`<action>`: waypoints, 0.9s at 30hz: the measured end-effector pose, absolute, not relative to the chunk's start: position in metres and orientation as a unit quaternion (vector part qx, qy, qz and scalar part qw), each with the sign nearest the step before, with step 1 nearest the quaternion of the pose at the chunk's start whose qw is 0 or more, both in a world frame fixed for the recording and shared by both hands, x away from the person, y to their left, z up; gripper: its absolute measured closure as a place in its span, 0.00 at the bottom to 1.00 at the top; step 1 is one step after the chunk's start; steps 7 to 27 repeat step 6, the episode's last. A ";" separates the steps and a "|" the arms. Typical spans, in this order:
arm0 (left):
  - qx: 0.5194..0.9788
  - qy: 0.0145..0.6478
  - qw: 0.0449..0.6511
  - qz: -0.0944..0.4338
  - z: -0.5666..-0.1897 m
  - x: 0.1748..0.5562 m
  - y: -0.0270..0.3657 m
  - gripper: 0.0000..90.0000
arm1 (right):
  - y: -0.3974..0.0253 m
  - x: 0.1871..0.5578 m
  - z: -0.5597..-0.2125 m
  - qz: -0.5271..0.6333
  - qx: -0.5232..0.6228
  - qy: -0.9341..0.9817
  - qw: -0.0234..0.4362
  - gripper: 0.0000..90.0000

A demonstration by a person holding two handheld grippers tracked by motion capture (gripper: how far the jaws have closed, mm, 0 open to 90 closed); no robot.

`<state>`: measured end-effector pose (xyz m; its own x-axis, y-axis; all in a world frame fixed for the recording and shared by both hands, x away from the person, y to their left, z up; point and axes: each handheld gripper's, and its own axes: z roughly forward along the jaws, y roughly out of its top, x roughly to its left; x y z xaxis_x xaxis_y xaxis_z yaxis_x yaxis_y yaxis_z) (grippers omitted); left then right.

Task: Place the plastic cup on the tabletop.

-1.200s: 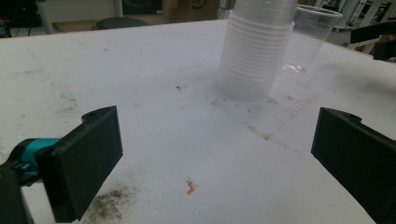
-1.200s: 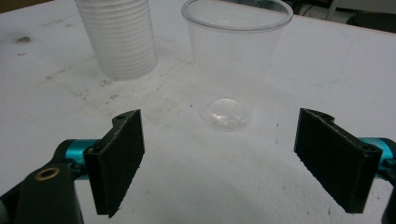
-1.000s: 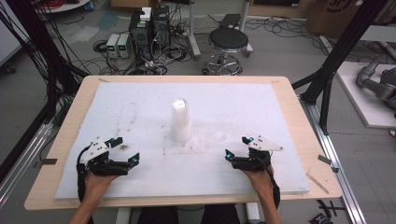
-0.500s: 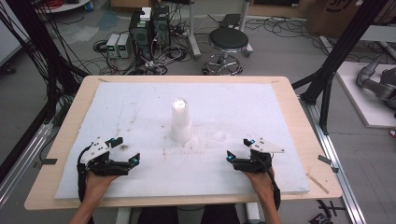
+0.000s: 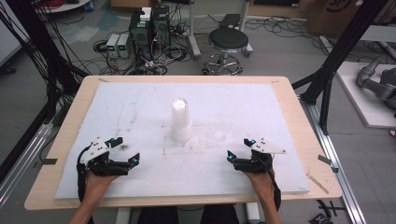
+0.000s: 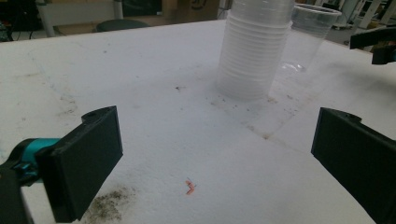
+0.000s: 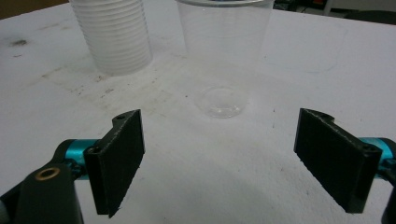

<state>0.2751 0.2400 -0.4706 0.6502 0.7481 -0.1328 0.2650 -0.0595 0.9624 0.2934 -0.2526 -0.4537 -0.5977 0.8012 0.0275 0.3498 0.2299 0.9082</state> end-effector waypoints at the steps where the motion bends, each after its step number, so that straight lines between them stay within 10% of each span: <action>1: 0.699 0.363 0.581 0.206 -0.470 0.275 0.240 0.02 | -0.253 0.294 -0.454 0.487 0.384 0.750 0.232 0.18; 27: 0.698 0.363 0.582 0.208 -0.471 0.275 0.241 0.02 | -0.252 0.294 -0.454 0.485 0.380 0.753 0.231 0.18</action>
